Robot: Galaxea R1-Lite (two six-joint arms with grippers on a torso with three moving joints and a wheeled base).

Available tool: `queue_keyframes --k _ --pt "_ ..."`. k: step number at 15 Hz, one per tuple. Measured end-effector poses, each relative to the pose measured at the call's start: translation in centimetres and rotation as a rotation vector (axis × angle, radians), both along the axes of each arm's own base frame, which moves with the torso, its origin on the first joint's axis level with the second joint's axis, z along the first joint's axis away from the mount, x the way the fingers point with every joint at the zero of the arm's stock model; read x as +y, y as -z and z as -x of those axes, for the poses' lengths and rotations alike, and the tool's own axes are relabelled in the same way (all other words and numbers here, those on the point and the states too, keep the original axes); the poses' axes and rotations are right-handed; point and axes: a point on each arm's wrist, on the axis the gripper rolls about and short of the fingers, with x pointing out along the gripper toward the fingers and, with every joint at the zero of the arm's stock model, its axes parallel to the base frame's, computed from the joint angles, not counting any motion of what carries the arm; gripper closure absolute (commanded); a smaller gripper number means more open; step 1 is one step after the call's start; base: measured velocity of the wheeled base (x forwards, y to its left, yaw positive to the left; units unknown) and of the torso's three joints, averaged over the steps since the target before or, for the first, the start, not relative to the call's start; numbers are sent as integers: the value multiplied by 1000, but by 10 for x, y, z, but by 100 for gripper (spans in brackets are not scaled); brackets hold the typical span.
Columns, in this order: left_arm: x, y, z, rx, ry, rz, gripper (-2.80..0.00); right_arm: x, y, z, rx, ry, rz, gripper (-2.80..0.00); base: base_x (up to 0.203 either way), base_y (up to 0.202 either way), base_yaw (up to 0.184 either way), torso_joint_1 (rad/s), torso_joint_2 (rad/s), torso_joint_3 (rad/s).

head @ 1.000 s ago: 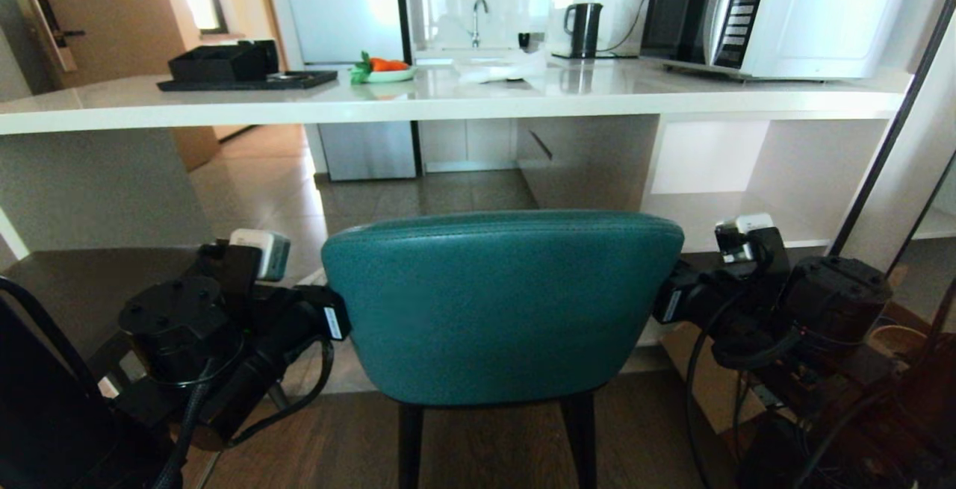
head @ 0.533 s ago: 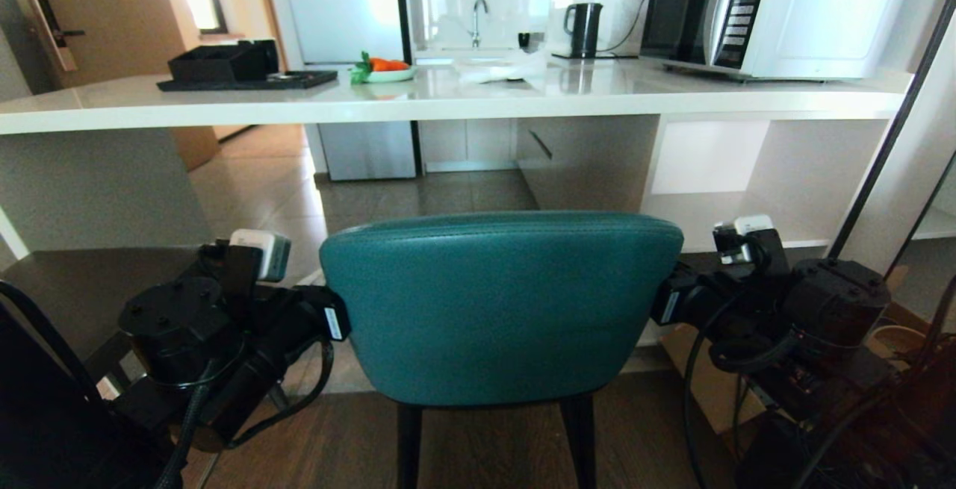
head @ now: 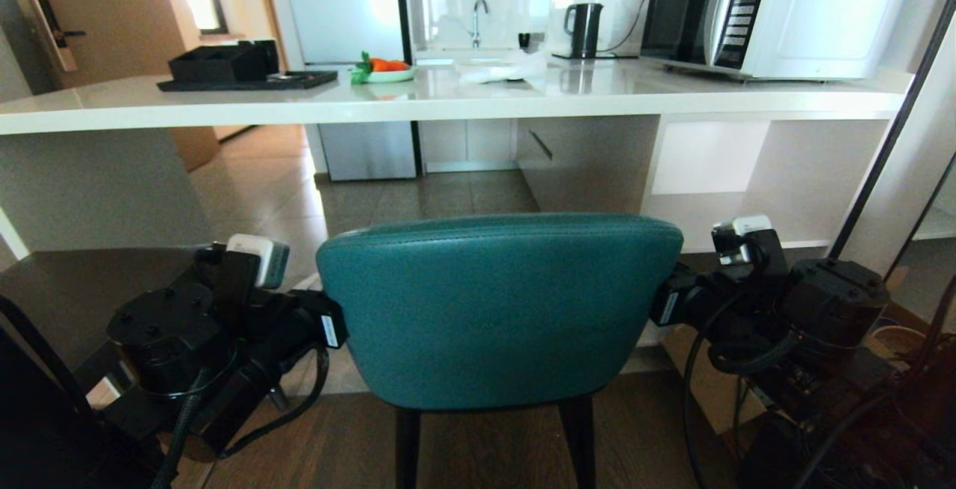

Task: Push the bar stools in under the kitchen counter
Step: Push the blue chair back under the dining table

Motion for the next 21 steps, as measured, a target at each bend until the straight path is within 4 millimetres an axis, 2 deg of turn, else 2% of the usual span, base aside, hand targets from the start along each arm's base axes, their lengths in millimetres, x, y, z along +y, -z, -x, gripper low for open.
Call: queue_keyframes --k 3,9,12,16,21 --pt "0 1 0 3 -1 -3 0 1 -3 -3 -10 0 -1 0 0 0 0 0 0 0" --pt "-1 5 -2 17 -5 -11 0 12 -18 -26 -65 2 -9 0 0 0 0 0 0 0" --pt "-2 7 -4 22 -3 -13 0 12 -14 -33 -65 9 -12 0 0 0 0 0 0 0" --pt "-5 9 -10 21 4 -14 0 -2 -5 -45 -52 25 -3 0 0 0 0 0 0 0" --pt "-15 7 -34 -21 4 -16 0 -21 10 -54 -7 58 22 0 0 0 0 0 0 0"
